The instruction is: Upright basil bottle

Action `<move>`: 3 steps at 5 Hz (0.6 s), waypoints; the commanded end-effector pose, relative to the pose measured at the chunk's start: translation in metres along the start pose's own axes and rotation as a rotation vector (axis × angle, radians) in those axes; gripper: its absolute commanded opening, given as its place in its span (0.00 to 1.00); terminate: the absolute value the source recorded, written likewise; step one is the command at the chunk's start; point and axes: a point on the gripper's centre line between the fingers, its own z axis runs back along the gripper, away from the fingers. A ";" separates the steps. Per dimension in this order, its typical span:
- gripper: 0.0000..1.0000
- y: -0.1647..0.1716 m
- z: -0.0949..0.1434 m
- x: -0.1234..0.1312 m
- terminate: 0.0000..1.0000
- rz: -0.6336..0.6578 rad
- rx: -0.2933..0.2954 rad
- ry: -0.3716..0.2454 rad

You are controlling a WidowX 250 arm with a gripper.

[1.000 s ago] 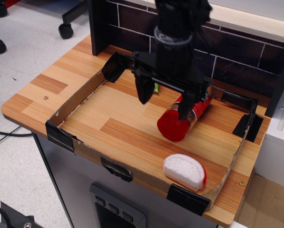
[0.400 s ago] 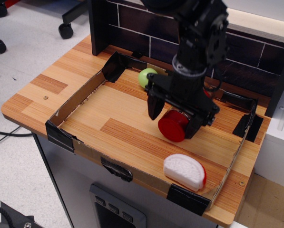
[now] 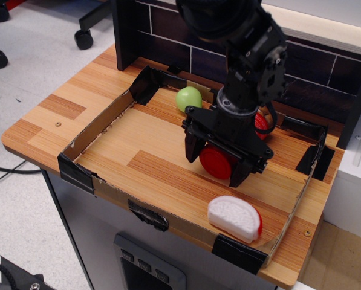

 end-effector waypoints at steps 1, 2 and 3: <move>1.00 0.003 0.005 -0.002 0.00 -0.028 0.009 -0.032; 0.00 0.007 0.025 -0.003 0.00 -0.005 -0.026 -0.045; 0.00 0.016 0.062 0.001 0.00 0.047 -0.083 -0.057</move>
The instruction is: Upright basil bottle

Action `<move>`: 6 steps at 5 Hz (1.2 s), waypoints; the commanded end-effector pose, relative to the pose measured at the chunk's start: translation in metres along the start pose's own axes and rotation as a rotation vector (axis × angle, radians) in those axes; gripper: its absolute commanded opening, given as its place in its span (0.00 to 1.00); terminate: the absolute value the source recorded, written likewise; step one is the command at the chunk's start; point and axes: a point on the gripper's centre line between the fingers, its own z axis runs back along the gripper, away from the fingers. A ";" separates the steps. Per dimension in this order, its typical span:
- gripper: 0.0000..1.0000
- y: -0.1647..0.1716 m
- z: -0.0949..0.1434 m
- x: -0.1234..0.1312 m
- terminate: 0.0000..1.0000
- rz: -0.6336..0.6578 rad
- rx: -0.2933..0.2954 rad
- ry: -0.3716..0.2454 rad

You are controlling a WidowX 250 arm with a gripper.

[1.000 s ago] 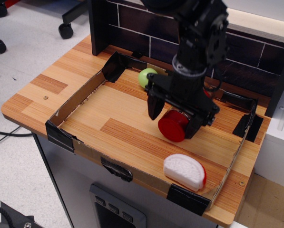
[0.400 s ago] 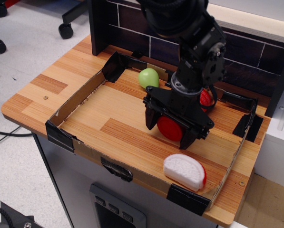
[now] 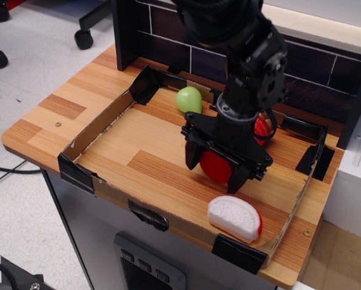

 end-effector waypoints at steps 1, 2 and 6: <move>0.00 0.028 0.089 0.014 0.00 0.114 -0.083 -0.098; 0.00 0.036 0.103 0.019 0.00 0.152 -0.091 -0.093; 0.00 0.033 0.082 -0.017 0.00 0.214 -0.033 0.287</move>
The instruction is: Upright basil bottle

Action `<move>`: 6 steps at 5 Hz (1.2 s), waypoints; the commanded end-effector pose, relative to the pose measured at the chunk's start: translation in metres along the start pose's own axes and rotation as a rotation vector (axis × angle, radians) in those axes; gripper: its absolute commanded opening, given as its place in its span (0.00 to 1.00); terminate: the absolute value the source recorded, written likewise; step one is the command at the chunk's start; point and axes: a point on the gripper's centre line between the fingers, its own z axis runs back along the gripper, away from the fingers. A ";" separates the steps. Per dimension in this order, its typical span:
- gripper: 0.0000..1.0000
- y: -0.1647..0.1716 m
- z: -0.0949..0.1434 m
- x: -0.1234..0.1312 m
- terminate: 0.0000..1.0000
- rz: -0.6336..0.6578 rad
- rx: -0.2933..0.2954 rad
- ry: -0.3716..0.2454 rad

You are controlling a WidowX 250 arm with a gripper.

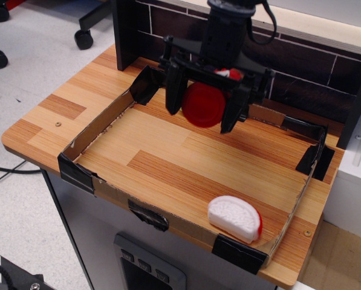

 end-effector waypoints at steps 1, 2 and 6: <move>0.00 0.009 -0.008 -0.011 0.00 0.026 -0.018 0.134; 0.00 0.014 -0.014 -0.022 0.00 0.040 -0.053 0.287; 0.00 0.031 -0.012 -0.055 0.00 0.059 -0.112 0.570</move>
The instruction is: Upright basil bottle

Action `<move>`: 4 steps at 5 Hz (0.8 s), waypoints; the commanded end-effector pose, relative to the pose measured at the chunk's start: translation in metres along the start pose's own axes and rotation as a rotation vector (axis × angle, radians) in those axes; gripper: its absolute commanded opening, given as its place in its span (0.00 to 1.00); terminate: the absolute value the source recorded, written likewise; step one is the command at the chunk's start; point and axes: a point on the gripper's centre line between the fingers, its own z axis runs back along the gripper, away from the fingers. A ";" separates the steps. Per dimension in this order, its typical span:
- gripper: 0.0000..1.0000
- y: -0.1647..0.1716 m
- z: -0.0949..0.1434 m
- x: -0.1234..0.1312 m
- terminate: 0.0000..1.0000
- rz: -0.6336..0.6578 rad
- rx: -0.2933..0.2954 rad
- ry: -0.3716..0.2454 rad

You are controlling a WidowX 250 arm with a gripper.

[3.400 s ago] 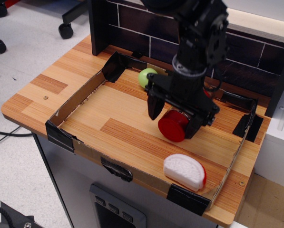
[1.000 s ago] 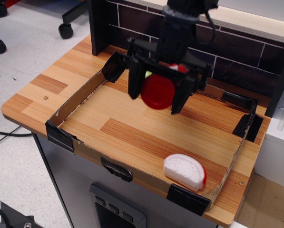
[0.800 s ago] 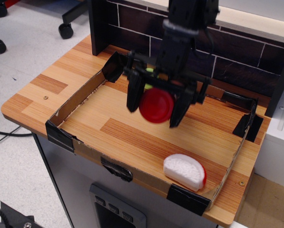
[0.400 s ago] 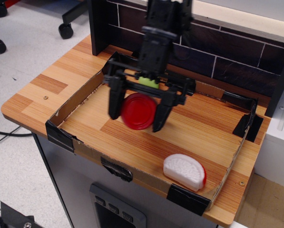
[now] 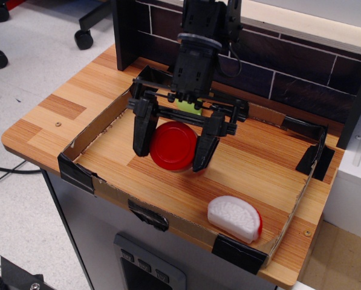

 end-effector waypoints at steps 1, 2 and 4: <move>0.00 0.013 0.004 -0.020 0.00 0.014 -0.011 0.055; 0.00 0.014 0.005 -0.019 0.00 0.035 -0.043 0.139; 1.00 0.017 0.012 -0.006 0.00 0.040 -0.060 0.116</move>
